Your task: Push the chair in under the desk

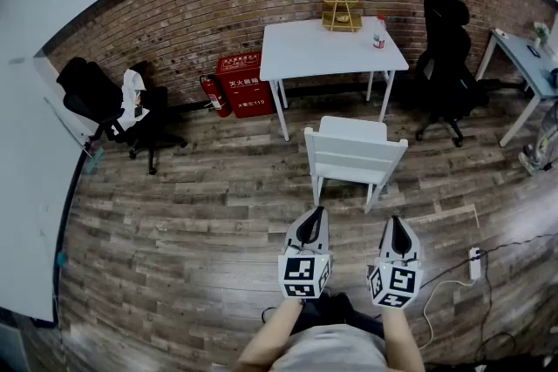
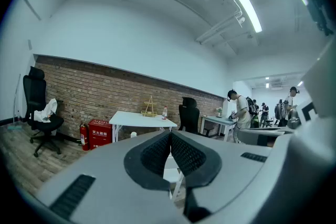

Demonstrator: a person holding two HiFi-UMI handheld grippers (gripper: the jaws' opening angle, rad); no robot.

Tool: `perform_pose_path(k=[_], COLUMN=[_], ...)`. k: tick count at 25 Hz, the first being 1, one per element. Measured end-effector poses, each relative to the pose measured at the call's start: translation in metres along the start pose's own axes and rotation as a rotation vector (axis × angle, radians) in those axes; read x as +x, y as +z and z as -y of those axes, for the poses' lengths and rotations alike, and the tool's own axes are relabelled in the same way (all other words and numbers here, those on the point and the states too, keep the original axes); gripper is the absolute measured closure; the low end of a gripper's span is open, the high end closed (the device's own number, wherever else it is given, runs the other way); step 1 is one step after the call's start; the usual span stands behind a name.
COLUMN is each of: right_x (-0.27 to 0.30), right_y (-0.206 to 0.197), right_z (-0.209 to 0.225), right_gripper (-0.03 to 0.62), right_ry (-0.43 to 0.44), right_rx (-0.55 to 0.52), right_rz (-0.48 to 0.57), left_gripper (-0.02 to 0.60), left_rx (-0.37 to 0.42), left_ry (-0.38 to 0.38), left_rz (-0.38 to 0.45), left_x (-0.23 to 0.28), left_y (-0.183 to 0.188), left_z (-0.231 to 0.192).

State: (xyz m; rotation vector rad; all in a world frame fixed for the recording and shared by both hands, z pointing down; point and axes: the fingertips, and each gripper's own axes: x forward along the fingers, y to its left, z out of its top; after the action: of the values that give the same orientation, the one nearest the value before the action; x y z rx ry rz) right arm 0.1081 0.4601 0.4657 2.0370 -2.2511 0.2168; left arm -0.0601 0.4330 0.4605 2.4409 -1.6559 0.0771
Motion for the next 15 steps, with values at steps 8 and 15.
perform_pose_path(k=[8, 15], right_x=[0.009, 0.016], right_y=[-0.002, -0.002], right_z=[0.001, 0.006], right_gripper=[0.579, 0.579], right_ry=[-0.001, -0.004], right_rx=[0.005, 0.01], right_rz=[-0.002, -0.01], left_gripper=[0.566, 0.567], left_rx=[0.004, 0.001], left_ry=[0.001, 0.001], left_rz=[-0.002, -0.013], left_x=[0.008, 0.017], left_y=[0.0, -0.002], left_z=[-0.004, -0.005])
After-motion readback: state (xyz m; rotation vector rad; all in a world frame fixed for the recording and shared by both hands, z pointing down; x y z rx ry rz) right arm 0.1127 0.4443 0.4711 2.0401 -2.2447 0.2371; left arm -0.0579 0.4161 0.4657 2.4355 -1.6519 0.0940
